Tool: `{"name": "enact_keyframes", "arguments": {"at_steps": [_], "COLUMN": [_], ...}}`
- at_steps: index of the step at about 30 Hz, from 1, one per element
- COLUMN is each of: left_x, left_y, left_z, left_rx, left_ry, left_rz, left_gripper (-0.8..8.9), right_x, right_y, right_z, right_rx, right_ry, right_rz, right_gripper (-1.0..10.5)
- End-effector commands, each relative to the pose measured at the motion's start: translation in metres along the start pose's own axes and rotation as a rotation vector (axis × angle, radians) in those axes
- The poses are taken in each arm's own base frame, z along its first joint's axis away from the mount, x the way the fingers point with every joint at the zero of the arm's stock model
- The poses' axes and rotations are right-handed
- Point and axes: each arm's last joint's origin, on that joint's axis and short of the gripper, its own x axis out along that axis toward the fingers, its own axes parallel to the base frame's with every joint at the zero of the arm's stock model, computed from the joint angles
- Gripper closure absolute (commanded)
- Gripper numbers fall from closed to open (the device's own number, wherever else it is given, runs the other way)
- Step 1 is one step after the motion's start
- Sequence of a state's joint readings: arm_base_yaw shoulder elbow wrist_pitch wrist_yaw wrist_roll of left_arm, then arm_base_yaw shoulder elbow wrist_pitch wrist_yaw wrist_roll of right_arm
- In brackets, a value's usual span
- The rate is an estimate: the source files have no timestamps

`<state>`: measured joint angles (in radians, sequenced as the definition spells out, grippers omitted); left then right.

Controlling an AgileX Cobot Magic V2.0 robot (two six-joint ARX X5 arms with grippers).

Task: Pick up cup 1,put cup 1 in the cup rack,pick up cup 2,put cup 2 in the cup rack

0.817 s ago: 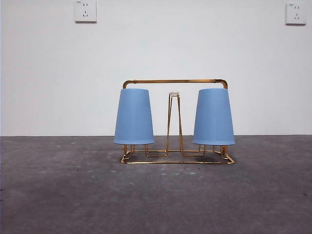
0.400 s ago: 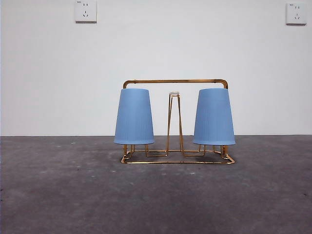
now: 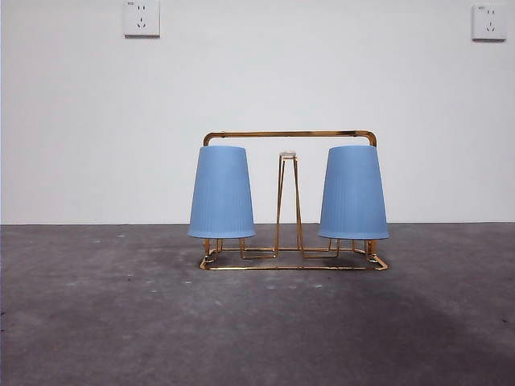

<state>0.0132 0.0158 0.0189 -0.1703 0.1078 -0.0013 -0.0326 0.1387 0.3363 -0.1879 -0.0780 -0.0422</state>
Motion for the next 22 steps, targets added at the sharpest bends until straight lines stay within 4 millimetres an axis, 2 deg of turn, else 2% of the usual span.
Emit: {"name": "enact_keyframes", "arguments": {"at_steps": [1, 7, 14, 19, 22], "left_x": [0.001, 0.001, 0.001, 0.001, 0.001], "left_y": [0.0, 0.0, 0.0, 0.0, 0.0], "left_z": [-0.003, -0.003, -0.003, -0.003, -0.003], "left_rx": [-0.007, -0.007, -0.007, -0.007, -0.007], "left_ry": [0.003, 0.003, 0.003, 0.003, 0.003], "left_rz": [0.003, 0.003, 0.003, 0.003, 0.003], "left_gripper": [8.17, 8.17, 8.17, 8.17, 8.17], "right_x": [0.003, 0.007, 0.012, 0.011, 0.011], "right_y": [0.0, 0.002, 0.002, 0.002, 0.002], "right_z": [-0.021, -0.056, -0.088, -0.098, -0.098], "right_rx": [0.0, 0.025, 0.105, 0.104, 0.105], "right_ry": [0.022, 0.065, 0.093, 0.186, 0.184], "right_rz": [-0.007, -0.006, -0.009, -0.043, -0.046], "right_gripper": [9.4, 9.4, 9.4, 9.4, 9.4]}}
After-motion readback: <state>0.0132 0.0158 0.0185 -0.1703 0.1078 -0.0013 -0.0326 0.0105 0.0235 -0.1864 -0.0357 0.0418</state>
